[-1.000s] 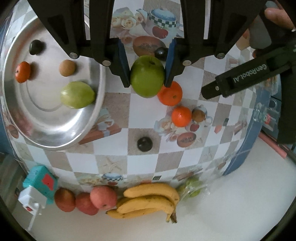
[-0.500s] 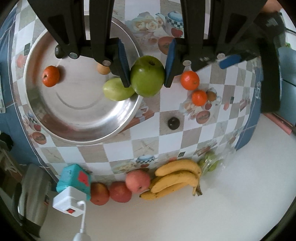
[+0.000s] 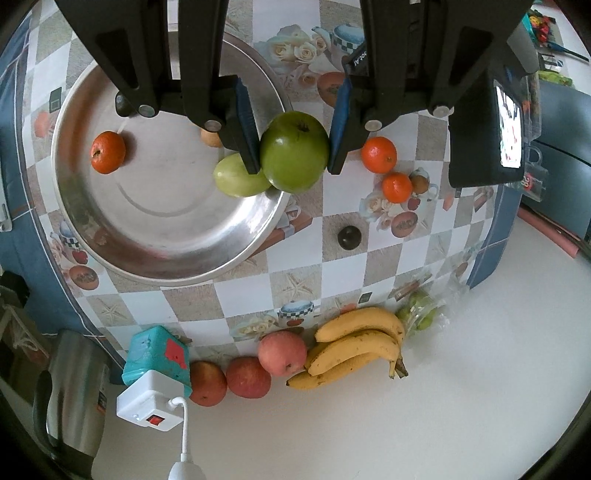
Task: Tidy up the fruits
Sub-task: 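Grasp the green apple with the right tool while the left tool grasps the dark plum, then carry the green apple and dark plum over the steel bowl with both tools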
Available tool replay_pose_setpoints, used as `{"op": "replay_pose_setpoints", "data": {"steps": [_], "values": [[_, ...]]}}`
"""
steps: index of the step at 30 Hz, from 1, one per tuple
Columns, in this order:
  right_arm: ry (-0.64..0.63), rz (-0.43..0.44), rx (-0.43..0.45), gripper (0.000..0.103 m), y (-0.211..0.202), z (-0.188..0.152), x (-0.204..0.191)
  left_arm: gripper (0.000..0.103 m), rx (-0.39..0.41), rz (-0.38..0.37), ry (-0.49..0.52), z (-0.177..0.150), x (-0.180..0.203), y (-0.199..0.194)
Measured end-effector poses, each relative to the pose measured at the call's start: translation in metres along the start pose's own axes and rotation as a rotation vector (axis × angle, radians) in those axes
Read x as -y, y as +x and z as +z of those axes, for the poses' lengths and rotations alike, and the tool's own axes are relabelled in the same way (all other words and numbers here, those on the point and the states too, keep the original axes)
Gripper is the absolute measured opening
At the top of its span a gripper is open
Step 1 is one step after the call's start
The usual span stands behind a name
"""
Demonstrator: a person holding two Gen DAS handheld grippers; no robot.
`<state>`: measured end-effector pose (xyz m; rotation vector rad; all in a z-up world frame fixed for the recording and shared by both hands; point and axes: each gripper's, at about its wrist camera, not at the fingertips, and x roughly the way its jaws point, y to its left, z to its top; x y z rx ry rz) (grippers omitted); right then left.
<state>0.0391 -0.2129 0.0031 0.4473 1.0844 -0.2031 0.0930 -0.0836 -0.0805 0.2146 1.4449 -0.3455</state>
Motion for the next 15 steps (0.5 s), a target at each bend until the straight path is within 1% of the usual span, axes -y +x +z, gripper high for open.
{"op": "replay_pose_setpoints", "data": {"steps": [9,15], "values": [[0.016,0.003,0.012,0.038,-0.005,0.002,0.006,0.028,0.007,-0.025,0.017,-0.002,0.004,-0.003],[0.03,-0.003,0.019,0.038,-0.007,0.002,0.009,0.028,0.027,-0.053,-0.003,0.002,0.0,-0.013]]}}
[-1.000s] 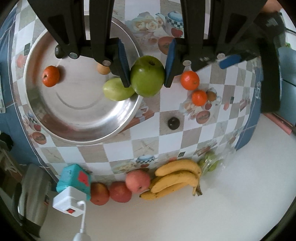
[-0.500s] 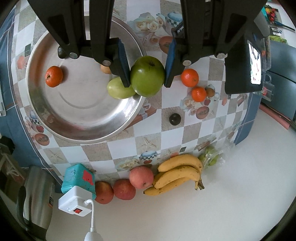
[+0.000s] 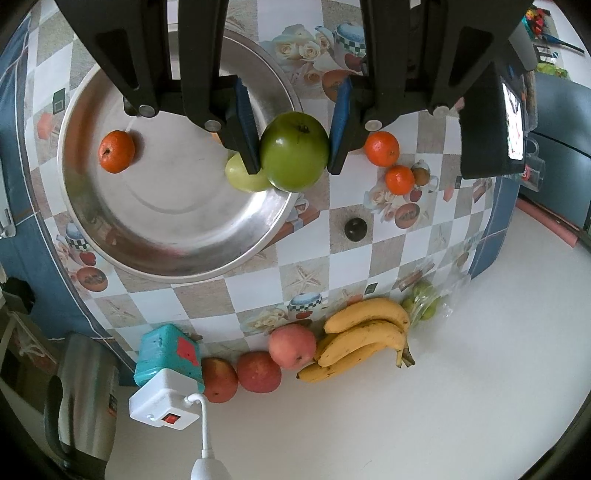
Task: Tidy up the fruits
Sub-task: 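Carry the green apple and dark plum over the steel bowl with both tools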
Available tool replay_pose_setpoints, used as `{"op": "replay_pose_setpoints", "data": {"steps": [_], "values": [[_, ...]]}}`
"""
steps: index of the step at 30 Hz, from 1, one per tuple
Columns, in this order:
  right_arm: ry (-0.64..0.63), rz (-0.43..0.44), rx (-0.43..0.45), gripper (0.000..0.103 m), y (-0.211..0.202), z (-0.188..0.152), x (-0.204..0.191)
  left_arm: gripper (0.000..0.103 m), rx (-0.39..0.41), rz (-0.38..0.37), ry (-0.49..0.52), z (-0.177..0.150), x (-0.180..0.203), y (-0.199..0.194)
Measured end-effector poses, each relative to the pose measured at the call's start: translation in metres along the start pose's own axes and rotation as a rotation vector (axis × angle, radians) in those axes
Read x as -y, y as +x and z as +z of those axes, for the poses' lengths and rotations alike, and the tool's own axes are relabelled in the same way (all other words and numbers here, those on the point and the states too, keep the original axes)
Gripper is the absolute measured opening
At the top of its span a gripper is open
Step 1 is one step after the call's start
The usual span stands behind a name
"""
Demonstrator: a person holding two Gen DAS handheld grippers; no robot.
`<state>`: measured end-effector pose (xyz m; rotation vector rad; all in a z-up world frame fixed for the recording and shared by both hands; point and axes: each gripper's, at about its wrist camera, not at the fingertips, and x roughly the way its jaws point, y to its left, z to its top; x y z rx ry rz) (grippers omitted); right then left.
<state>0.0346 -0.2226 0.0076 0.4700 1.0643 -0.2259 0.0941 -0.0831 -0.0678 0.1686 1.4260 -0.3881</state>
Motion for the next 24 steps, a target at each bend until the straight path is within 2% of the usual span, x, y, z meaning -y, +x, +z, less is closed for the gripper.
{"op": "replay_pose_setpoints", "data": {"steps": [12,19,24], "values": [[0.029,-0.005,-0.002,0.038,0.001,0.001,0.011,0.028,0.109,-0.044,-0.045,0.004,-0.018,-0.04],[0.127,-0.052,0.01,0.038,-0.001,0.004,0.049,0.028,0.168,-0.098,0.018,0.002,0.014,-0.059],[0.213,-0.088,0.022,0.038,-0.007,0.003,0.083,0.028,0.181,-0.137,0.127,-0.003,0.055,-0.06]]}}
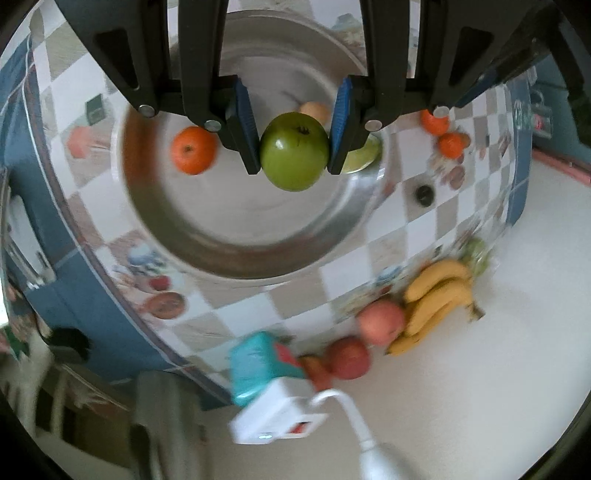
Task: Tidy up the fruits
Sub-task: 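Carry the green apple and dark plum over the steel bowl with both tools, then open both tools to drop the green apple and plum into the bowl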
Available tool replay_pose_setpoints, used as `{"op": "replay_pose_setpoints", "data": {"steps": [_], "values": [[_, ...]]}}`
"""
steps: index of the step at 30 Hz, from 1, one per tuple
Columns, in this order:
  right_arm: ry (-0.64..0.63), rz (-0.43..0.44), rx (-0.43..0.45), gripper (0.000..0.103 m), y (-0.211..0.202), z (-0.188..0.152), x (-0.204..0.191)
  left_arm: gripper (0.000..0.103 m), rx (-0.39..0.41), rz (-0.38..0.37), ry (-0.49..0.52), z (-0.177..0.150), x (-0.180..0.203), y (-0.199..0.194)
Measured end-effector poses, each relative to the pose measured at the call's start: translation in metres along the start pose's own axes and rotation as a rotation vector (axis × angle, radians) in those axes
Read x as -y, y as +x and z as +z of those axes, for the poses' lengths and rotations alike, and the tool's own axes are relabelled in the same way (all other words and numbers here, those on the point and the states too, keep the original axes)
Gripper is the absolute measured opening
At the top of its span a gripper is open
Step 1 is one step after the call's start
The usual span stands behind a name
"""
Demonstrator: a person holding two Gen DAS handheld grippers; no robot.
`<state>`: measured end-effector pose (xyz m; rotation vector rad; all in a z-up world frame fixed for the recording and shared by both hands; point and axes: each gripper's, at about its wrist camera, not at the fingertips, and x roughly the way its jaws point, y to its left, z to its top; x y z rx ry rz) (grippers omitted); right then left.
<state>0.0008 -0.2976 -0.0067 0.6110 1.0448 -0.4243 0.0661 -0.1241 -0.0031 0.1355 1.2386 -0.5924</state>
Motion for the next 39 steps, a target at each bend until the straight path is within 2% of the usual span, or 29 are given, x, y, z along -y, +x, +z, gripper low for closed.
{"op": "replay_pose_setpoints", "data": {"steps": [5,8,24,39], "values": [[0.037,-0.017,0.009,0.038,-0.001,0.005,0.019,0.028,0.012,-0.04,0.079,0.0,0.03,0.005],[0.033,-0.022,0.01,0.038,0.001,0.005,0.021,0.028,0.013,-0.041,0.088,0.003,0.035,0.014],[0.029,-0.042,-0.07,0.038,0.033,-0.003,0.018,0.029,-0.042,-0.013,0.072,0.003,0.034,0.062],[0.024,-0.055,-0.081,0.039,0.032,-0.001,0.015,0.03,-0.023,-0.01,0.099,0.003,0.039,0.055]]}}
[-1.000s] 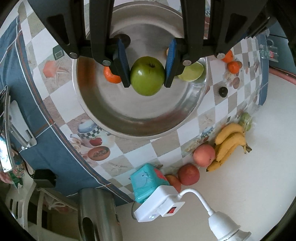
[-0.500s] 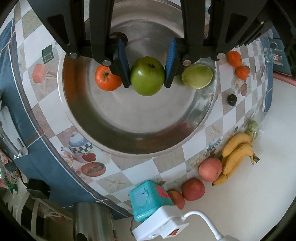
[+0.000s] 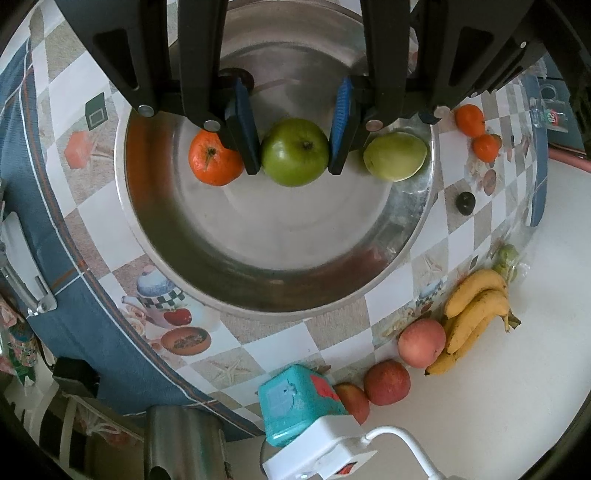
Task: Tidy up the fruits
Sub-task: 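Open both tools to drop the green apple and plum into the bowl, then withdraw both open tools from the bowl toward the remaining fruit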
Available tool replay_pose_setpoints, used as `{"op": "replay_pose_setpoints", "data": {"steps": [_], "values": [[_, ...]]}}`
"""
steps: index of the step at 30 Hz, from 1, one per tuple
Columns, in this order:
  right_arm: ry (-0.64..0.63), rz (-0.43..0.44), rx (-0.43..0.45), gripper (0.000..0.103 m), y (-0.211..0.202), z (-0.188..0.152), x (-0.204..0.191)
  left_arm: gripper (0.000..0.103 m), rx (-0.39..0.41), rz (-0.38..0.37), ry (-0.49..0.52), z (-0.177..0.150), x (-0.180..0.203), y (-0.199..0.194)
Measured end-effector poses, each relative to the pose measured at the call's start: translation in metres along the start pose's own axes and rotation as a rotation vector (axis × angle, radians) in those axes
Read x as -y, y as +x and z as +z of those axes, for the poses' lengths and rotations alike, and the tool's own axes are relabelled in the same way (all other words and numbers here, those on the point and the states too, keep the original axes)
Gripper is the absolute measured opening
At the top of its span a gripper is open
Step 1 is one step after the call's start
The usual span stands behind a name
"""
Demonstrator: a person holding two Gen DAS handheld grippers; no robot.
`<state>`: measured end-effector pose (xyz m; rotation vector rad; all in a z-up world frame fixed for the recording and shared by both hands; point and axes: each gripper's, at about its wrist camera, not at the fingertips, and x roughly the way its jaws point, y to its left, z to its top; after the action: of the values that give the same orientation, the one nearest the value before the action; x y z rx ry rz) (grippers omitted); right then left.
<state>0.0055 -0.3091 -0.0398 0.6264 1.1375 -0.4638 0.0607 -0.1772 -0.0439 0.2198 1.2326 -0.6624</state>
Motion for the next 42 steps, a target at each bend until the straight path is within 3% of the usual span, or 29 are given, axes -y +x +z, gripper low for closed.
{"op": "replay_pose_setpoints", "data": {"steps": [13,18,29,34,42], "values": [[-0.024,0.02,0.106,0.039,-0.039,0.005,-0.006,0.031,0.061,0.026,-0.048,0.005,-0.014,-0.026],[-0.042,0.004,0.11,0.039,-0.046,0.003,-0.009,0.04,0.058,0.077,-0.115,0.005,-0.034,-0.033],[-0.064,-0.02,0.082,0.039,-0.043,-0.002,-0.012,0.042,0.043,0.206,-0.311,-0.002,-0.097,-0.051],[-0.09,-0.023,0.078,0.039,-0.044,-0.006,-0.02,0.045,0.041,0.196,-0.402,-0.01,-0.125,-0.061],[-0.133,-0.024,0.083,0.039,-0.048,-0.012,-0.033,0.048,0.064,0.187,-0.439,-0.015,-0.136,-0.071]]}}
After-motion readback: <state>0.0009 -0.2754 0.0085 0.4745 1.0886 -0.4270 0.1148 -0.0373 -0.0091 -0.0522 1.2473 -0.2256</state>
